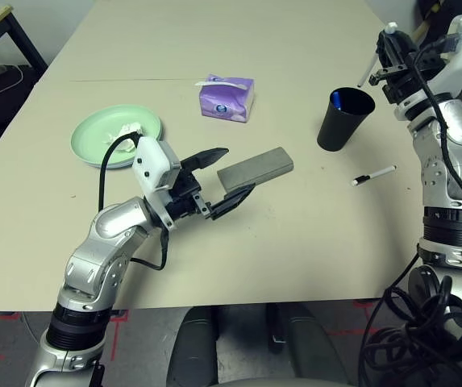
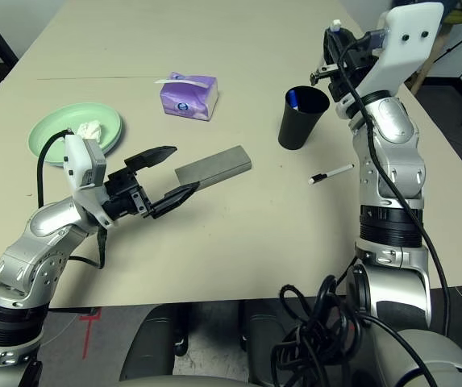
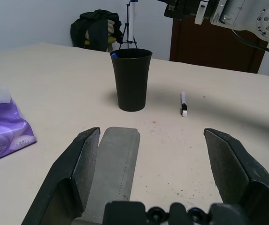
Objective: Organize and tidy the items on the table.
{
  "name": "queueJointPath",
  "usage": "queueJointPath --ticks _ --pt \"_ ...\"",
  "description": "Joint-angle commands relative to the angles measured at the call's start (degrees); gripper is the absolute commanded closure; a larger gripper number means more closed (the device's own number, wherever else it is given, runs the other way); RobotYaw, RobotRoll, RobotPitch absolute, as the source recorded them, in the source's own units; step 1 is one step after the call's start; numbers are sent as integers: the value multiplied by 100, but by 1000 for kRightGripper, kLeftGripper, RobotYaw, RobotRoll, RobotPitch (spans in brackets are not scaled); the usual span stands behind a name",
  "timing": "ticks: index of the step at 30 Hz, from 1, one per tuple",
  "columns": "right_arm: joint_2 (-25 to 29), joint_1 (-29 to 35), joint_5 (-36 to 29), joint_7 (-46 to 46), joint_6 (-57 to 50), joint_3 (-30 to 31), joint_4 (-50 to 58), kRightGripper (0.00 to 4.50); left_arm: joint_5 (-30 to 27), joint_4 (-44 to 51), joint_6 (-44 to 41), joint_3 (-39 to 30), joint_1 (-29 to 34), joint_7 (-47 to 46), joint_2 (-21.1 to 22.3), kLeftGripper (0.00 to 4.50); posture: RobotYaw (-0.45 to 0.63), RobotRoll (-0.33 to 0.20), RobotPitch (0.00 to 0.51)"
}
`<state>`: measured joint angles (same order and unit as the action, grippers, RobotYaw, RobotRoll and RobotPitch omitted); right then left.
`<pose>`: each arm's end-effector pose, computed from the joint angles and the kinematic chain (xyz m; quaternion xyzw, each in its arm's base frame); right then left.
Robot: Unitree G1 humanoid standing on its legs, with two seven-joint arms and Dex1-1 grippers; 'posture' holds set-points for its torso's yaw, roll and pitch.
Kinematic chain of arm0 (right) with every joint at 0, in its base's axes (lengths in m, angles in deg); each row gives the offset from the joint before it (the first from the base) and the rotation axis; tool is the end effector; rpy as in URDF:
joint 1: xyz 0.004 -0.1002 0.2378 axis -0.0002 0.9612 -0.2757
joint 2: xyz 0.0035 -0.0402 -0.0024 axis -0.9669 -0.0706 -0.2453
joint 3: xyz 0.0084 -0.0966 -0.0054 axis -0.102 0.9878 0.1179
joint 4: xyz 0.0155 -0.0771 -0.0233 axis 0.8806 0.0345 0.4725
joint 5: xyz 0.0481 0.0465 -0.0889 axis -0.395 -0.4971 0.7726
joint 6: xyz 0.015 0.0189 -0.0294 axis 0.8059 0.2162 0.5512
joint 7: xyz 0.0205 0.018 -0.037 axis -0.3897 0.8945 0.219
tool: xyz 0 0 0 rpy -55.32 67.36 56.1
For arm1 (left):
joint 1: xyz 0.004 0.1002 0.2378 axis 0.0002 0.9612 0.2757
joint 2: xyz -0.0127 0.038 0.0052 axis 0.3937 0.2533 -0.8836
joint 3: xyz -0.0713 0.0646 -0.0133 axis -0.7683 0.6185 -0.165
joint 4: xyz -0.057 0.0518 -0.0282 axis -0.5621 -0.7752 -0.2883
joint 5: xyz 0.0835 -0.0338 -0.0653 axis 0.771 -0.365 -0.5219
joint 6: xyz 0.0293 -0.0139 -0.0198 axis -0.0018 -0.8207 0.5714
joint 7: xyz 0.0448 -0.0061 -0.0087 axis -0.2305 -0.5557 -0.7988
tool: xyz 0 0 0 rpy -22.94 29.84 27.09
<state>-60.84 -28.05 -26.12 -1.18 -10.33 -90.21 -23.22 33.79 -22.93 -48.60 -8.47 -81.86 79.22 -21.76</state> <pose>0.2979 -0.2159 0.2493 -0.0364 -0.2265 0.0811 0.9700 0.2329 0.1785 0.1794 0.0665 -0.0966 -0.4774 0.8708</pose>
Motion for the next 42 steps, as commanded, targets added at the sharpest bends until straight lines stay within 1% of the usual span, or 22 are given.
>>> queueJointPath --ticks 1,9,19,20,21,29,30,35,38,42 --pt "-12 152 -99 -37 -256 9 170 4077 -14 1 -53 83 -11 70 35 0 5 0 175" --pt "-73 330 -104 -26 -386 70 198 4077 -3 8 -51 96 -16 69 39 0 8 0 174" --pt "-145 479 -1 -27 -399 136 -24 4077 14 -17 -36 77 -7 87 67 0 14 0 170" --pt "-150 478 14 -52 -371 133 -44 3350 18 -20 -34 77 -8 92 69 0 14 0 170" --pt "-145 470 23 -58 -347 134 -78 3124 21 -21 -32 78 -9 94 70 0 14 0 170" --pt "-102 423 89 -9 -216 138 -254 126 46 -46 -1 86 15 110 79 0 15 0 171" --pt "-97 416 91 0 -202 135 -274 19 47 -48 0 86 14 107 76 0 15 0 171" --pt "-31 352 123 105 -71 176 -372 19 46 -58 18 74 18 115 78 0 17 0 168" --pt "177 214 116 550 95 357 -378 19 52 -70 32 71 15 118 78 0 21 0 162" --pt "366 -161 -36 1090 108 490 -432 19 64 -89 51 71 0 121 78 0 21 0 162"
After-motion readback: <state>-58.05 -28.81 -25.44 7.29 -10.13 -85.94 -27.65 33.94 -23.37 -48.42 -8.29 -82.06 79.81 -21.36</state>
